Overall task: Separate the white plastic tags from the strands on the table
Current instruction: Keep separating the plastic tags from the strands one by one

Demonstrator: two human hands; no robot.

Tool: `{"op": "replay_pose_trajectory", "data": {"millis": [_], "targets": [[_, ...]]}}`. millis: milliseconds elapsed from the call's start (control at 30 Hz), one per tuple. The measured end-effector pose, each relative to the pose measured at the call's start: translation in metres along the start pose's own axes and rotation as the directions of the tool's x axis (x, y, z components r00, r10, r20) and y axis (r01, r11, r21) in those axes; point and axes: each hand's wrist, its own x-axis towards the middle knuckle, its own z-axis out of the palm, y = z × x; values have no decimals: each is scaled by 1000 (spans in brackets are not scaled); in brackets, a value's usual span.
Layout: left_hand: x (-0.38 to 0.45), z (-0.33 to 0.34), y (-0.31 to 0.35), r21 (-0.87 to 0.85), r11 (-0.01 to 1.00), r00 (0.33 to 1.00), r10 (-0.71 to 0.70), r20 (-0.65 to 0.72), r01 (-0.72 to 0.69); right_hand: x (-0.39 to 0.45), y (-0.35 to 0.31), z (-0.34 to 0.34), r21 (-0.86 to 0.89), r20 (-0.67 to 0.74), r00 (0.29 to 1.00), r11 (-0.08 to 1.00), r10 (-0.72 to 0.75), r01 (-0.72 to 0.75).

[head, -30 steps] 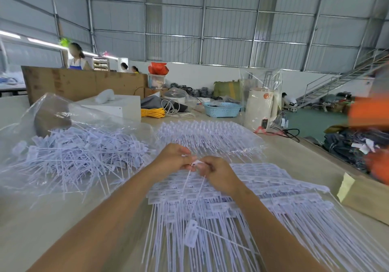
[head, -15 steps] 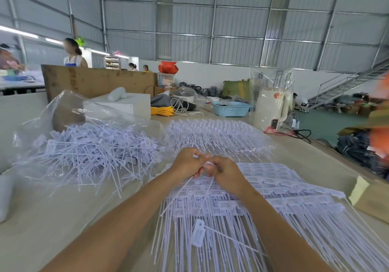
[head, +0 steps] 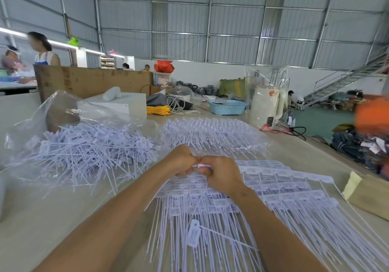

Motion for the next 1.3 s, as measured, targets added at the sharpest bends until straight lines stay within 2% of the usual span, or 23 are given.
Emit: {"op": "replay_pose_trajectory", "data": {"millis": [33, 100, 167, 233, 333, 400, 467, 500, 533, 567, 633, 700, 733, 833, 967, 1067, 1233, 1300], "targets": [[-1, -5, 2, -16, 1000, 1000, -6, 13, 6, 1, -2, -1, 23, -17, 1000, 1000, 1, -1], [-1, -20, 6, -128, 992, 998, 2, 62, 6, 3, -7, -5, 180, -66, 998, 984, 26, -13], [-1, -36, 8, -304, 953, 986, 42, 161, 9, 8, -13, -12, 415, -101, 994, 910, 45, 1], [-3, -47, 8, -401, 916, 957, 94, 276, 26, 11, -20, -17, 549, -123, 992, 835, 30, 43], [-9, -56, 2, -441, 895, 896, 141, 421, 66, 10, -22, -15, 571, -102, 994, 817, -25, 79], [-12, -68, -3, -585, 805, 845, 245, 476, 96, 7, -10, -13, 523, -73, 997, 851, -8, 45], [-13, -84, -2, -739, 671, 820, 383, 425, 69, 3, 6, -16, 543, -73, 994, 840, 77, -26], [-11, -88, 1, -793, 608, 848, 397, 351, 44, 2, 10, -19, 579, -86, 989, 814, 121, -49], [-8, -88, 3, -828, 561, 902, 351, 252, 13, 2, 12, -22, 608, -102, 984, 792, 147, -56], [-3, -83, 4, -827, 561, 952, 271, 140, -38, 3, 11, -24, 616, -117, 981, 786, 156, -51], [5, -62, 1, -677, 722, 988, 142, -53, -140, 5, 7, -24, 576, -142, 981, 817, 135, -29], [10, -35, -5, -472, 875, 993, 67, -93, -103, 4, 4, -22, 506, -162, 983, 862, 83, 10], [9, -23, -7, -429, 901, 997, 42, -59, -63, 4, 4, -22, 491, -164, 984, 871, 69, 21], [5, -4, 1, -454, 891, 1000, 1, 27, 11, 4, 3, -24, 491, -192, 978, 871, 77, 28], [0, 7, 11, -432, 902, 990, 39, 135, 23, 3, 0, -21, 517, -180, 981, 855, 71, 34], [-5, 14, 9, -433, 901, 966, 95, 241, 19, 4, 1, -20, 471, -191, 981, 879, 17, 76], [-7, 13, 3, -502, 864, 951, 173, 255, -22, 5, 4, -17, 442, -212, 977, 892, -3, 98], [-7, 12, 1, -504, 863, 960, 168, 224, -34, 6, 6, -18, 465, -170, 985, 882, 2, 79]]}}
